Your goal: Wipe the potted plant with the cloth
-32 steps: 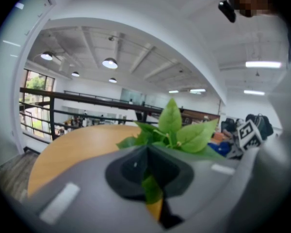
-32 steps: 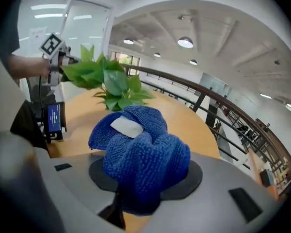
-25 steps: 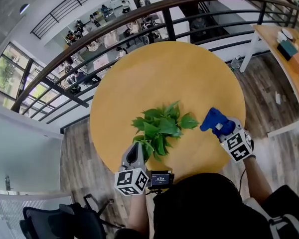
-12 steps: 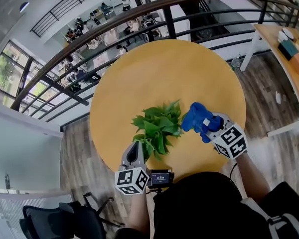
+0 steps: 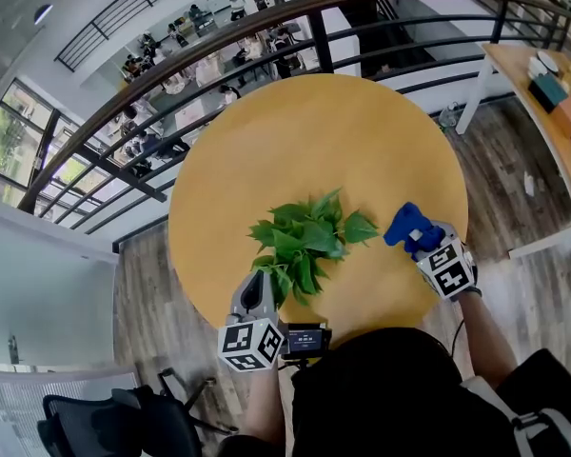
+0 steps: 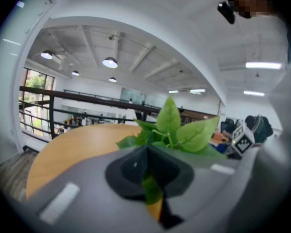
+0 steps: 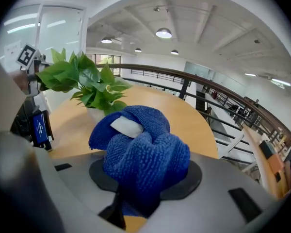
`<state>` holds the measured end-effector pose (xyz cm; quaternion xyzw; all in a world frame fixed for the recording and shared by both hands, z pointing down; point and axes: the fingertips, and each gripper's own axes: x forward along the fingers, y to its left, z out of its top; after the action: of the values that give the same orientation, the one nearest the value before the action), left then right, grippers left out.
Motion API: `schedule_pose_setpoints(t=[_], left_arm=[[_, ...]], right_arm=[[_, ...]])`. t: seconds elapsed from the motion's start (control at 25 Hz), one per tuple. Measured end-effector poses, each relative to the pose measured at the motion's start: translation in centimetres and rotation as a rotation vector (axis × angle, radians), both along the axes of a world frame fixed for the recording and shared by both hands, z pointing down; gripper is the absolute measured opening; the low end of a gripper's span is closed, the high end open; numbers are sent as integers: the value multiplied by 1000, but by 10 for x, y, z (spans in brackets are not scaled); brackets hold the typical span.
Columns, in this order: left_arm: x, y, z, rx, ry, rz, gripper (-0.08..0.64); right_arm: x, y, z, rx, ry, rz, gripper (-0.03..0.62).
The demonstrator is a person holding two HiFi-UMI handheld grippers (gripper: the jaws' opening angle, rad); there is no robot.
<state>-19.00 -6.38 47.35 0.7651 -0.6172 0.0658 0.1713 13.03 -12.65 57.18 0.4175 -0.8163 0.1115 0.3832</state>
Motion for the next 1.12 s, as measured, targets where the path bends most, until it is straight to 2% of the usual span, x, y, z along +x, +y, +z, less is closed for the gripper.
schedule_pose_setpoints(t=[0.08, 0.2, 0.28, 0.36, 0.44, 0.56, 0.68, 0.84, 0.92, 1.0, 1.12], left_arm=[[0, 0, 1, 0, 0, 1, 0], [-1, 1, 0, -2, -4, -4, 0], [0, 2, -1, -3, -5, -5, 0], [1, 2, -2, -1, -8, -5, 0], [0, 2, -2, 0, -9, -8, 0], [-1, 2, -1, -2, -7, -10, 0], [-2, 3, -2, -4, -3, -6, 0], [-7, 6, 0, -2, -7, -4, 0], [-6, 7, -1, 0, -7, -5, 0], [-5, 6, -3, 2, -9, -4, 0], [-4, 6, -4, 3, -11, 1, 0]], right_arm=[[-3, -5, -24, 60, -67, 7, 173], [-21, -14, -93, 217, -216, -5, 173], [-39, -12, -138, 306, -307, -59, 173], [-61, -4, -161, 339, -358, -131, 173], [-80, 3, -153, 317, -345, -189, 173], [-90, 9, -98, 233, -196, -225, 173], [-66, 16, -39, 134, -47, -192, 173], [-16, 20, 3, 51, 60, -88, 173], [2, 14, -5, 67, 56, -38, 173], [4, 3, -35, 132, -11, -5, 173], [-27, -5, -99, 265, -148, -61, 173]])
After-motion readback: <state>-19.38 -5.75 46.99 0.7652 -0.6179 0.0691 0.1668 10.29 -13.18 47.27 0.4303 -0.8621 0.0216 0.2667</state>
